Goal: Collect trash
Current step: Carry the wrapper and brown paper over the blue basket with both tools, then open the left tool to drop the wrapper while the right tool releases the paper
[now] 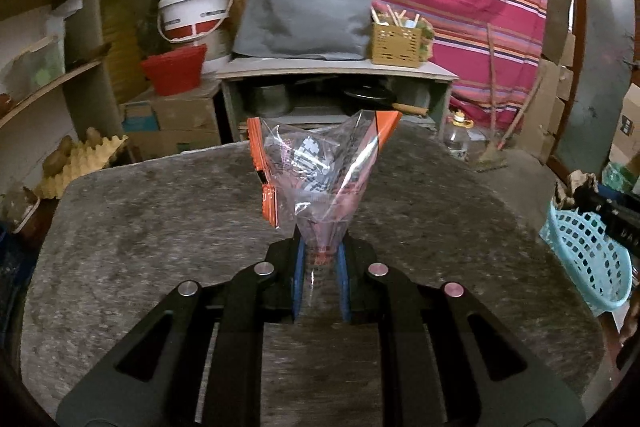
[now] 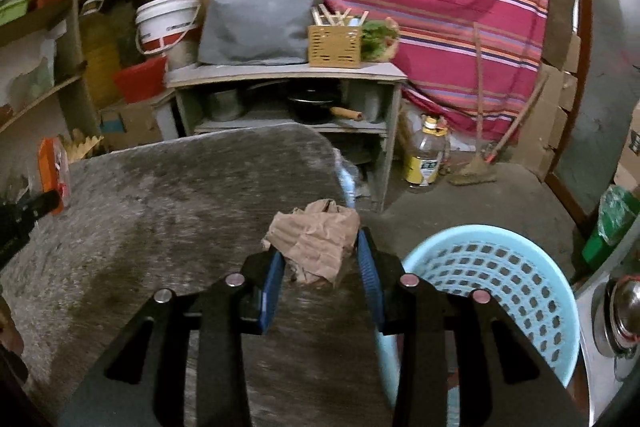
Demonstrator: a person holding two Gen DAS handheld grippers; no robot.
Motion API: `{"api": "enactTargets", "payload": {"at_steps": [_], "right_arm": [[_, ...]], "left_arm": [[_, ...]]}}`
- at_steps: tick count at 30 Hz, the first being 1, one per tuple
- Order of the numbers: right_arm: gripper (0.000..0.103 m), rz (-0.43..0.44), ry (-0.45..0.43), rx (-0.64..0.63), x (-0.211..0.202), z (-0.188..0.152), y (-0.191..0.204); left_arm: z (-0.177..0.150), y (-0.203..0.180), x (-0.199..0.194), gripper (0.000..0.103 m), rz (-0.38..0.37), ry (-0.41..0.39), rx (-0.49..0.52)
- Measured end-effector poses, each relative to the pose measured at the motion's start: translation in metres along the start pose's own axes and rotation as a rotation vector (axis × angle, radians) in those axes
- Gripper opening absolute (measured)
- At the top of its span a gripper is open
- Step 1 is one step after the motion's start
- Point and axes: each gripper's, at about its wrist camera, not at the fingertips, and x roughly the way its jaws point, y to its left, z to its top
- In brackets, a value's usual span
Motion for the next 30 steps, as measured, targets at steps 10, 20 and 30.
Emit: {"api": "enactTargets", "payload": {"at_steps": [10,20,30], "right_arm": [[0.036,-0.051,0.006,0.057,-0.018,-0.012,-0.065],[0.036,-0.096,0.009,0.115,-0.033,-0.028,-0.129],[0.036,-0.118,0.038,0.195,-0.034,-0.045,-0.19]], "left_arm": [[-0.005,-0.063,0.0,0.012,-0.044,-0.001,0.082],[-0.009,-0.138,0.002,0.012,-0.168,-0.003,0.144],[-0.012,-0.23,0.017,0.012,-0.272,0.018,0.21]]}}
